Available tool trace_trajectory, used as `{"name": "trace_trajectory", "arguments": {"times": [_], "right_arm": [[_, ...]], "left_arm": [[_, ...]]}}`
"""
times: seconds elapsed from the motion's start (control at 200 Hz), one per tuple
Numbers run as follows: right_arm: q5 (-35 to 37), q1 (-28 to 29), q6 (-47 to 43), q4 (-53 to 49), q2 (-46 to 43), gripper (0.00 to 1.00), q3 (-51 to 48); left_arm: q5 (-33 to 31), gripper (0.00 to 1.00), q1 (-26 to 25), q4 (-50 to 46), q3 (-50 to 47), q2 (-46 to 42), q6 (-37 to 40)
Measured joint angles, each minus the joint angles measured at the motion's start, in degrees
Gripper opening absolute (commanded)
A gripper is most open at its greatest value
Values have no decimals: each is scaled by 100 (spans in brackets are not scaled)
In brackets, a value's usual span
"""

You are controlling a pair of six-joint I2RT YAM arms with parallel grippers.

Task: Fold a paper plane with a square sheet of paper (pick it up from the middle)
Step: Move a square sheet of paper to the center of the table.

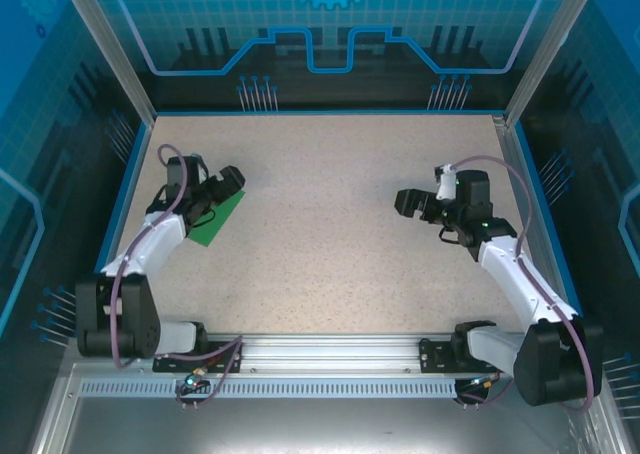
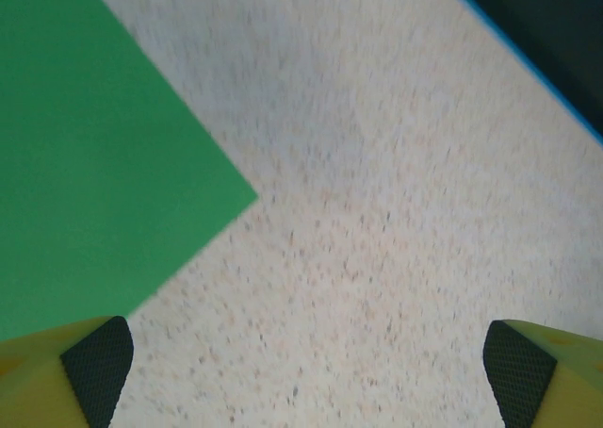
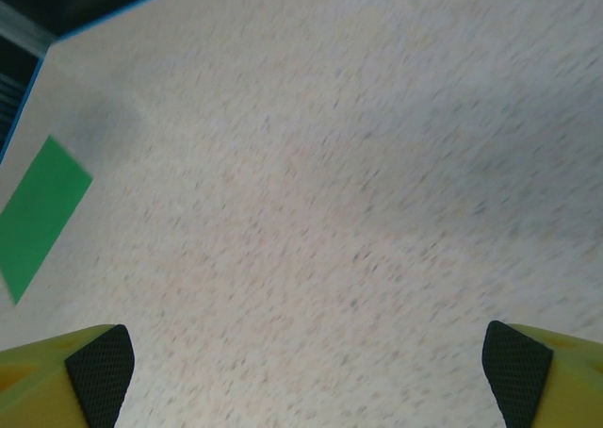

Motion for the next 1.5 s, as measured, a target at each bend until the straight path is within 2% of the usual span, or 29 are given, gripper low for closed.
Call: {"name": "trace_trajectory", "arguments": {"times": [0.12,0.3,0.435,0.64,0.865,1.03,1.155,1.365,1.5], "right_arm": [[-46,474,188,-68,37,99,-2],[-9,1064,369,59,232,99,2],[105,1309,431,48,588,99,81],[284,1593,498,57,970,99,306],[459,1775,588,57,1429,99,542],[592,1853,671,26,1657,99,601],[671,1856,739,-17,1694,99,601],[756,1923,866,-11,1694,99,535],[804,2035,925,-74,1690,99,516]], "left_arm": [[212,99,0,-361,199,522,-138],[149,99,94,-719,570,1119,-76],[-109,99,210,-938,1141,1749,-31],[-337,99,350,-1325,1351,2312,-48],[-280,99,372,-1480,1379,2465,-308],[55,99,348,-964,920,2203,-831],[380,99,-50,-291,431,1954,-1537],[748,99,-1482,1154,-98,1867,-3189],[811,99,-2221,1620,-129,1947,-4019]]}}
